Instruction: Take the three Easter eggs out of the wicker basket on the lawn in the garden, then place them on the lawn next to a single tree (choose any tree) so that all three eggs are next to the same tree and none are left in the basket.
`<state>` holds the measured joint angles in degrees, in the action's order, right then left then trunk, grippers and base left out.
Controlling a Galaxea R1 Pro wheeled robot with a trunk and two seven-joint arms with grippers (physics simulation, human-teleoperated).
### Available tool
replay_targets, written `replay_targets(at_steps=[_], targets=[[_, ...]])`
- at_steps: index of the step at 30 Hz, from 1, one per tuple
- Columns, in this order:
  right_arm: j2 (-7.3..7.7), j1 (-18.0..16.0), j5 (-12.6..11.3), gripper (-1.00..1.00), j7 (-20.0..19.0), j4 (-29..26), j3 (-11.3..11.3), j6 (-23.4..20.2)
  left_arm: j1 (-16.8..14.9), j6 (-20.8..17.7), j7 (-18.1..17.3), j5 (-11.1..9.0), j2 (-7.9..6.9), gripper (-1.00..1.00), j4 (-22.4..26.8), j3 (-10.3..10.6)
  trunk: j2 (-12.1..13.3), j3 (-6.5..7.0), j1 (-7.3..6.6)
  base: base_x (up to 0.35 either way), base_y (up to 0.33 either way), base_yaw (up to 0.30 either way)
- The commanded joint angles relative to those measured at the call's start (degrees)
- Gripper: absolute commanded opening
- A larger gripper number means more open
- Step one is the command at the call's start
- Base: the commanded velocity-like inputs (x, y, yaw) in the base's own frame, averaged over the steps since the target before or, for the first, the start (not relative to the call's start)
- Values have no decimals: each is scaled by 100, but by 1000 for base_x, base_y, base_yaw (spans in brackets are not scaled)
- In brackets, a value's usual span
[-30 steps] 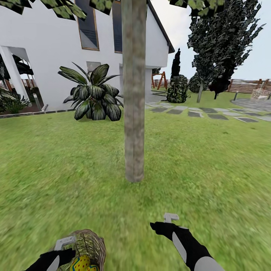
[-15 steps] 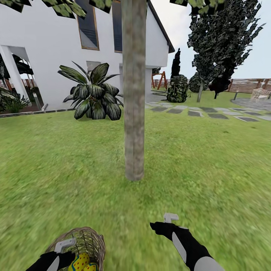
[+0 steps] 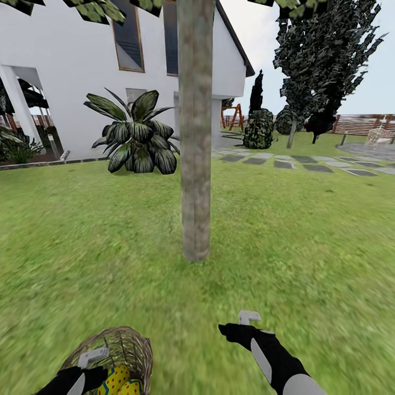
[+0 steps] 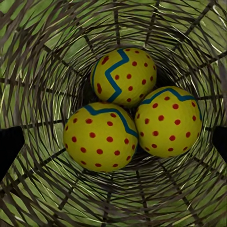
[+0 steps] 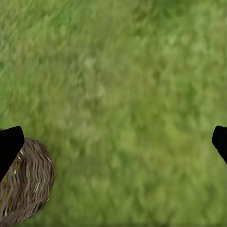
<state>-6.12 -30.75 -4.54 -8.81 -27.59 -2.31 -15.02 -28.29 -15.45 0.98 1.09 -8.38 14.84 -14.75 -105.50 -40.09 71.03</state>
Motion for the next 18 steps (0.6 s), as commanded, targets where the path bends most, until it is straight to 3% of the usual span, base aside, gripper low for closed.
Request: replay_targets(at_steps=[1,18], targets=[[-3,-1,-47,100,-15,-10,-24,-37,-2,-31,10,10,-10,100,11,-24,-44,-24,22,0,0,0],[-3,-1,-47,100,-15,-10,-24,-37,-2,13,172,7,-27,100,10,-45,-726,-329,395,0,0,0]])
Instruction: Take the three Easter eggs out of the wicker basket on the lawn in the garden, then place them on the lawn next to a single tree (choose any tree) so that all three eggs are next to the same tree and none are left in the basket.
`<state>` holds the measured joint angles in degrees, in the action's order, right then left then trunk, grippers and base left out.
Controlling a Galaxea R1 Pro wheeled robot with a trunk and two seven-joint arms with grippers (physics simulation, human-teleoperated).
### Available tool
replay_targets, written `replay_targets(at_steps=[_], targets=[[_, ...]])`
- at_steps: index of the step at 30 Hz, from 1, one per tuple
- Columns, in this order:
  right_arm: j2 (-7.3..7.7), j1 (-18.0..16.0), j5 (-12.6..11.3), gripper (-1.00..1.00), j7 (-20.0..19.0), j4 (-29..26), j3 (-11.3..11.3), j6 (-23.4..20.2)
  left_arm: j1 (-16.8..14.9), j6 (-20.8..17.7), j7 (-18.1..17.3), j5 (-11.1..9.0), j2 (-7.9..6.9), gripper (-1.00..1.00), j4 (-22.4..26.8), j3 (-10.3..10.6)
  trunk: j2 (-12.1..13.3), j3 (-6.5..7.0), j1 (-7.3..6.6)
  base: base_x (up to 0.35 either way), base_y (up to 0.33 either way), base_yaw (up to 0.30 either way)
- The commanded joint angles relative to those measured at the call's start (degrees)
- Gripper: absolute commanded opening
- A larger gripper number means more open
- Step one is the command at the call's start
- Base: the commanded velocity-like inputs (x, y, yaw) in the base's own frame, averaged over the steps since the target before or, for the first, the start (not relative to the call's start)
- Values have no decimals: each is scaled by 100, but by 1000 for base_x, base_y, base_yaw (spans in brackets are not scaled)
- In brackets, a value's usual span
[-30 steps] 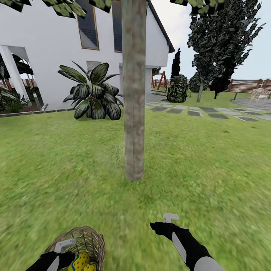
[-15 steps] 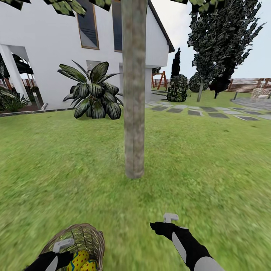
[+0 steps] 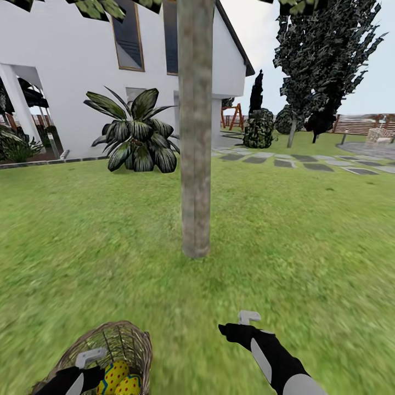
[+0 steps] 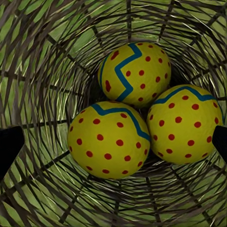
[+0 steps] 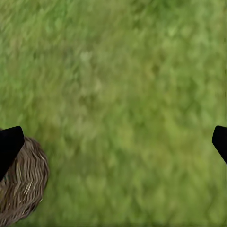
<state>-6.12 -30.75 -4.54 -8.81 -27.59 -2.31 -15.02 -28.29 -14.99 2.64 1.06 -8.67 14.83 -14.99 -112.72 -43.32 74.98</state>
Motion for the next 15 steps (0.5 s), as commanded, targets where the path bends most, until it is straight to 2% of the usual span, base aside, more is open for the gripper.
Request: replay_targets(at_steps=[1,15], targets=[[-3,-1,-47,100,-15,-10,-24,-37,-2,-32,7,13,4,100,11,-21,-44,-24,22,0,0,0],[-3,-1,-47,100,-15,-10,-21,-37,-2,-26,8,17,6,100,11,-27,-606,-275,329,0,0,0]])
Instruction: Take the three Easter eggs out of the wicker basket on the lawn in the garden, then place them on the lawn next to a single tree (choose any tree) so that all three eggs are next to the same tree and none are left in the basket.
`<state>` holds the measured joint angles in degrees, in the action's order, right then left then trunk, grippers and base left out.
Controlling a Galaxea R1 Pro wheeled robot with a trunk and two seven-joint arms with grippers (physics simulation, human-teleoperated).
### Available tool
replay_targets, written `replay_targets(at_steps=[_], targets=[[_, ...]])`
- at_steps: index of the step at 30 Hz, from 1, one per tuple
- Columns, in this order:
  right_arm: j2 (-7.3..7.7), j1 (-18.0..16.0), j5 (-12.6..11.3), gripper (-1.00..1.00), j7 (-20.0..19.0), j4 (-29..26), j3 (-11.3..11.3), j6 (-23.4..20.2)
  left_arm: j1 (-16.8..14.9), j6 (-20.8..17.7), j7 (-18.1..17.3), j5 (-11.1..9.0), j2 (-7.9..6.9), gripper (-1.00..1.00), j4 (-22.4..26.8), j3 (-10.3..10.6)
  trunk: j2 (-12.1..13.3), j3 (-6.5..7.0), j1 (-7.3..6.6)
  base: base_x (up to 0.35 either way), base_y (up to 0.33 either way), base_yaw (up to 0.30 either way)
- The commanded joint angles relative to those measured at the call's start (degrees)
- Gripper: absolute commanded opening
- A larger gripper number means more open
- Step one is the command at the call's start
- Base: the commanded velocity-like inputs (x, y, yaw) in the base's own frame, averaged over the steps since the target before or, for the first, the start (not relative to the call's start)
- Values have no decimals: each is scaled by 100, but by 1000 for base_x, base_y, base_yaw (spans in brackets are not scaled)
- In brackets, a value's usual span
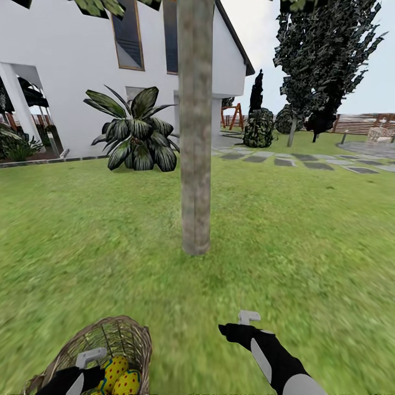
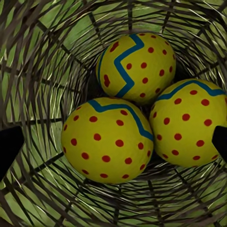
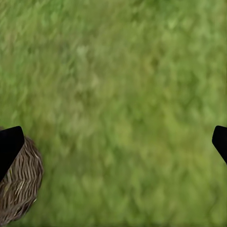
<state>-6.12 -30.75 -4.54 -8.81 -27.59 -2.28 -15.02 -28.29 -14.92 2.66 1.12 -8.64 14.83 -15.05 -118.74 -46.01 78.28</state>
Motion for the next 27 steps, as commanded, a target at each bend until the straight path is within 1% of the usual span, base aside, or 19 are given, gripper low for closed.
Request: replay_targets(at_steps=[1,21,27], targets=[[-3,-1,-47,100,-15,-10,-25,-37,-2,-34,6,9,2,100,11,-21,-44,-24,22,0,0,0],[-3,-1,-47,100,-15,-8,-24,-38,-1,-30,11,-24,2,100,11,-24,-846,-383,461,0,0,0],[-3,0,-47,100,-15,-9,-21,-37,-1,-20,26,-40,-17,100,28,-16,-1087,-491,593,0,0,0]])
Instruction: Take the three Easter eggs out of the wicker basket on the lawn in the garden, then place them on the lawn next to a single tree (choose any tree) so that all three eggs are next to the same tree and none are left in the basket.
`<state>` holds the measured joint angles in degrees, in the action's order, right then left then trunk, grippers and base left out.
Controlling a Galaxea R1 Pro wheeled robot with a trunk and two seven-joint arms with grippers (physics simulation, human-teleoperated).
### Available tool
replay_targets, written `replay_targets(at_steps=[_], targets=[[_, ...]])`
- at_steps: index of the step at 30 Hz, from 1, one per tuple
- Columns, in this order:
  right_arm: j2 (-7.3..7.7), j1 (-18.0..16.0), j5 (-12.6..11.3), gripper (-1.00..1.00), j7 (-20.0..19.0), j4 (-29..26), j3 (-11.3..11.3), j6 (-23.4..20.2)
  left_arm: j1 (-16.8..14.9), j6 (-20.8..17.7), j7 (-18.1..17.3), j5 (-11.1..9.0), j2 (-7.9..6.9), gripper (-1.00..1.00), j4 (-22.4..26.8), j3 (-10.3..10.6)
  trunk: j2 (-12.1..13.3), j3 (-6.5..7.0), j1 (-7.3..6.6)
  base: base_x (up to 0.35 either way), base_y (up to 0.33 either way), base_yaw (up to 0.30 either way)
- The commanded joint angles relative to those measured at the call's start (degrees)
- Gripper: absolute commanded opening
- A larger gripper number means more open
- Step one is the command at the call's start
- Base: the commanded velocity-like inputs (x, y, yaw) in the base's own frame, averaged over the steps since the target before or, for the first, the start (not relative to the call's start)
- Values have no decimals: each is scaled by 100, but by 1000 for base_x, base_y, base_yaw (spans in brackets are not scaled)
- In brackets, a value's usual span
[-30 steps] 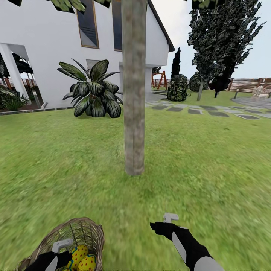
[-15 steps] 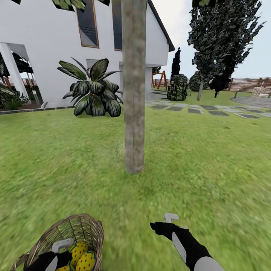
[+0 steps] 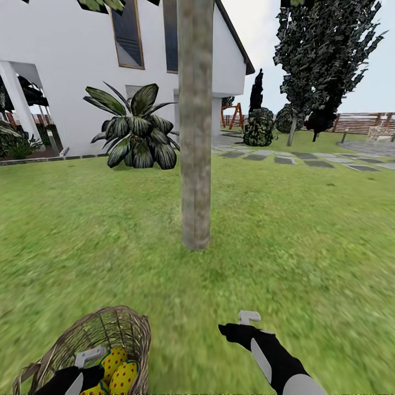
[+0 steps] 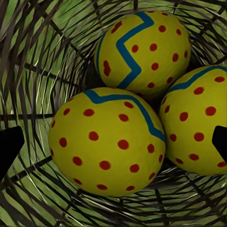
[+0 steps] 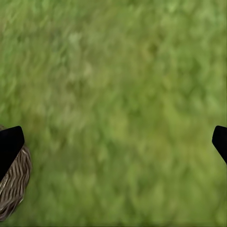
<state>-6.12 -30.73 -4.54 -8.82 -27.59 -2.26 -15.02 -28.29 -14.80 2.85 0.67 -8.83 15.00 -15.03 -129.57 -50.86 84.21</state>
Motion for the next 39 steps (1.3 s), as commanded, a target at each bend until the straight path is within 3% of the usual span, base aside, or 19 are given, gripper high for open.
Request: replay_targets(at_steps=[1,20,39], targets=[[-3,0,-47,100,-15,-10,-23,-37,-1,-29,13,5,1,100,15,-19,-44,-24,22,0,0,0],[-10,21,-47,100,-15,-10,-20,-36,7,97,342,-4,4,100,16,-26,-806,-365,439,0,0,0],[-11,22,-47,100,-15,-10,-20,-36,7,267,348,24,20,100,32,-27,-1127,-509,615,0,0,0]])
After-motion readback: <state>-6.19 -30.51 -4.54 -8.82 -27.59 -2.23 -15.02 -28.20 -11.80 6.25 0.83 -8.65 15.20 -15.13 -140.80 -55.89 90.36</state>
